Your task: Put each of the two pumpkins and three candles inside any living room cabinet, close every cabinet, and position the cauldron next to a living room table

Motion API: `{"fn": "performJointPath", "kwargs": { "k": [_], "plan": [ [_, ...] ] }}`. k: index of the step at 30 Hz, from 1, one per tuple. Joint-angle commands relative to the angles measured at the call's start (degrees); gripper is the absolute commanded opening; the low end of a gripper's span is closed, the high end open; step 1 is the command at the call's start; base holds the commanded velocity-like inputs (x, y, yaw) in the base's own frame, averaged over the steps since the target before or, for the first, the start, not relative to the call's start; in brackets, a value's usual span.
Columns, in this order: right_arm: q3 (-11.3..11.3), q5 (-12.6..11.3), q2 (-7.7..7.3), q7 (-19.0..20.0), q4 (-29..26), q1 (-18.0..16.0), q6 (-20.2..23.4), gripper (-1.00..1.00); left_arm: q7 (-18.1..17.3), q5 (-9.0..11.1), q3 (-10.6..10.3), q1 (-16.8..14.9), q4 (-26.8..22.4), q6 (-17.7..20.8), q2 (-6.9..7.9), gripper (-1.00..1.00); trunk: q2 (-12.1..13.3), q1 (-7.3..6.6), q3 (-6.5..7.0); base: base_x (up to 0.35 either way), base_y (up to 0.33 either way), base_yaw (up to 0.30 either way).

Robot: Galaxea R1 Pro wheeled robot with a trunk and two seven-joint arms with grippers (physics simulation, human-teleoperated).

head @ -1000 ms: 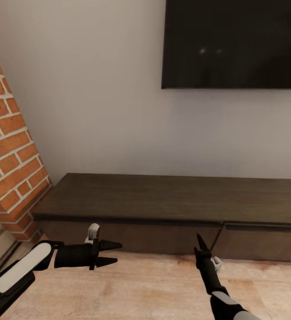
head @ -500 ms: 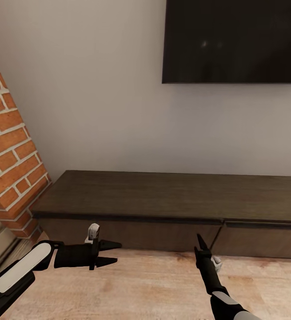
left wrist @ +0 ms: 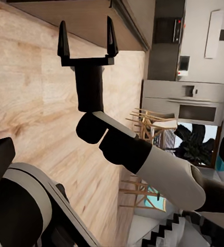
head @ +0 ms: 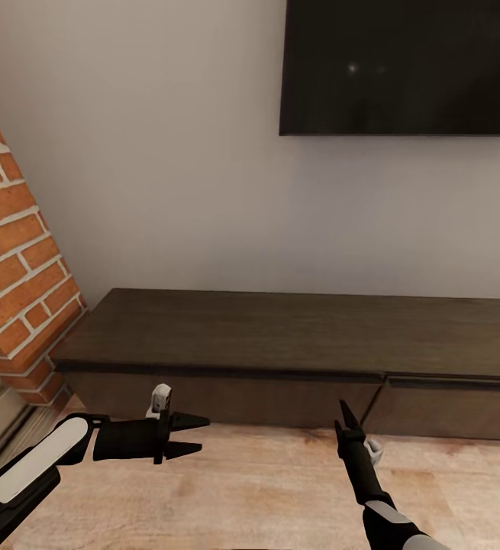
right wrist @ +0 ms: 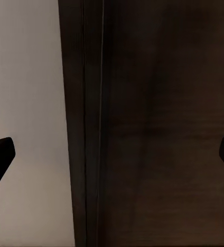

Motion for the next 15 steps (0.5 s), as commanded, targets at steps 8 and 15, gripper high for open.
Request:
{"fn": "performJointPath", "kwargs": {
  "k": [8,15],
  "plan": [
    [0.28,-0.26,-0.03,0.13,0.04,-0.03,-0.03,1.00,-0.58,-0.43,-0.12,-0.06,0.02,-0.02,0.05,1.00,-0.07,0.09,-0.93,0.000,0.000,0.000],
    [0.28,-0.26,0.01,0.13,0.05,-0.03,-0.07,1.00,-0.58,-0.43,-0.12,-0.06,0.03,-0.02,0.05,1.00,-0.07,0.09,-0.93,0.001,0.000,0.000]
  ]
}}
